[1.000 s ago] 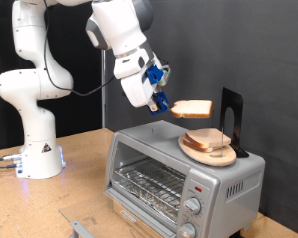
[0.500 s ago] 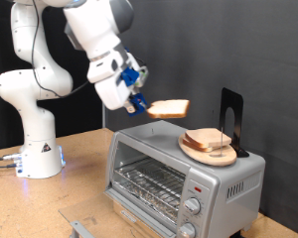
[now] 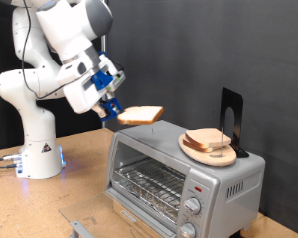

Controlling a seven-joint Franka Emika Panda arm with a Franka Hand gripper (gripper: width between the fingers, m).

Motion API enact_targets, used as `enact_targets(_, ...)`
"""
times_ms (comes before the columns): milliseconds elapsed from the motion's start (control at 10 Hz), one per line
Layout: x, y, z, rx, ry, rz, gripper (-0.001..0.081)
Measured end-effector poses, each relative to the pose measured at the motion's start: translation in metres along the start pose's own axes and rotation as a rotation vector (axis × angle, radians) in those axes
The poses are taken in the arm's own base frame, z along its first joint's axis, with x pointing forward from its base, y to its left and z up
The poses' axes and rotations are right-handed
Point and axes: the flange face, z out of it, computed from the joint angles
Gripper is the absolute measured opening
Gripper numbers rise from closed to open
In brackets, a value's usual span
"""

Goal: Make a piece of toast with the oven

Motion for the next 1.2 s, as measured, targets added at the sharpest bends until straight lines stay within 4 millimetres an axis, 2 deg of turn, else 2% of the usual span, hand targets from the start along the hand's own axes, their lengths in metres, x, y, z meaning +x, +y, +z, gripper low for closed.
enact_targets(200, 0.000, 0.011, -0.002, 0.003, -0.001, -0.003, 0.0466)
enact_targets(500, -0.001, 0.013, -0.001, 0.004, -0.009, -0.008, 0.0466)
enact_targets(800, -0.010, 0.026, 0.021, -0.048, -0.053, -0.005, 0.0466)
enact_targets(1200, -0.002, 0.068, 0.050, -0.120, 0.041, 0.065, 0.0466)
